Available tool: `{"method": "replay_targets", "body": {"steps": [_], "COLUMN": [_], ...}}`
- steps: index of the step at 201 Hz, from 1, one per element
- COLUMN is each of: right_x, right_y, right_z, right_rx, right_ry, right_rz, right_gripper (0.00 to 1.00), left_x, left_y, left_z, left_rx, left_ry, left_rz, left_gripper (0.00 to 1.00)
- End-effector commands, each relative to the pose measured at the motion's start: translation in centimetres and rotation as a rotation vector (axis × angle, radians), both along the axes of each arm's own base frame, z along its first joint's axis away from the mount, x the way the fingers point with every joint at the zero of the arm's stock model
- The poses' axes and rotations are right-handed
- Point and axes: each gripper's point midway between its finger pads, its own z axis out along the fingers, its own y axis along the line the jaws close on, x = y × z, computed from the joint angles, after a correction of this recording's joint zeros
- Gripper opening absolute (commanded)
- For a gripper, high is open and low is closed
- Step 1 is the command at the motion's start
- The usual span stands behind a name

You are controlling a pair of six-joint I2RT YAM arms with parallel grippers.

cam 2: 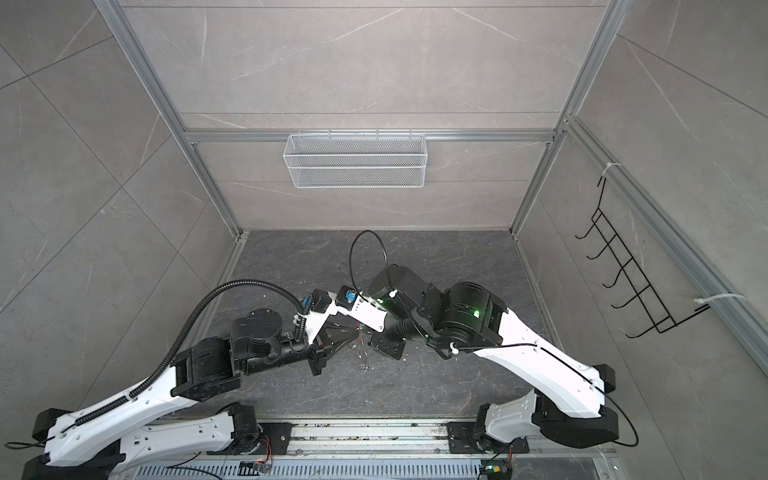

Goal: Remove the keys from the keyring

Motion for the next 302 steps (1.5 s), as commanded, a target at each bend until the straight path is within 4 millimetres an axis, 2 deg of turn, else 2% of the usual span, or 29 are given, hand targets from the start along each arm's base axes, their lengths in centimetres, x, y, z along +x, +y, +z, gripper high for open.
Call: {"method": "replay_targets", "body": {"steps": [1,44,88,122,161,218,270,302], "right_x": [1.2,0.3,0.5,0.5,0.1,-0.6,-0.7,-1.1], "right_y": [0.3,1.0,1.1,1.4,2.4,3.8,4.6,4.7], "right_z": [1.5,3.5,3.1,3.7,4.0,4.7,3.6,4.6], "right_rx": [-0.003,0.084,0.033,0.007,-0.002,0.001,-0.027,0.041], "right_ry": [-0.139,-0.266,-0.341,-0.403,-0.433,-0.451,-0.435,-0.419], "right_rz": [-0.003,0.054,0.063,0.068,0.096,0.123,0.126,0.121], "right_gripper": [0.0,0.0,0.0,0.03,0.06,0.17,0.23,0.34], "left_x": [-1.3,-1.6,-1.7,-1.8,-1.9,-2.1,-2.3,-2.3], "left_y": [0.0,-0.4,-0.7,-1.0,-0.1,0.9,1.7,2.0], "left_z": [-1.6,-1.6,-0.9,-0.1,1.7,2.5,3.0,3.0], "left_rx": [0.087,0.07,0.021,-0.052,-0.163,-0.216,-0.261,-0.282], "left_ry": [0.03,0.037,0.026,0.006,-0.041,-0.071,-0.085,-0.083], "left_rz": [-0.073,-0.096,-0.107,-0.113,-0.099,-0.086,-0.076,-0.068], "left_gripper": [0.0,0.0,0.0,0.0,0.0,0.0,0.0,0.0]}}
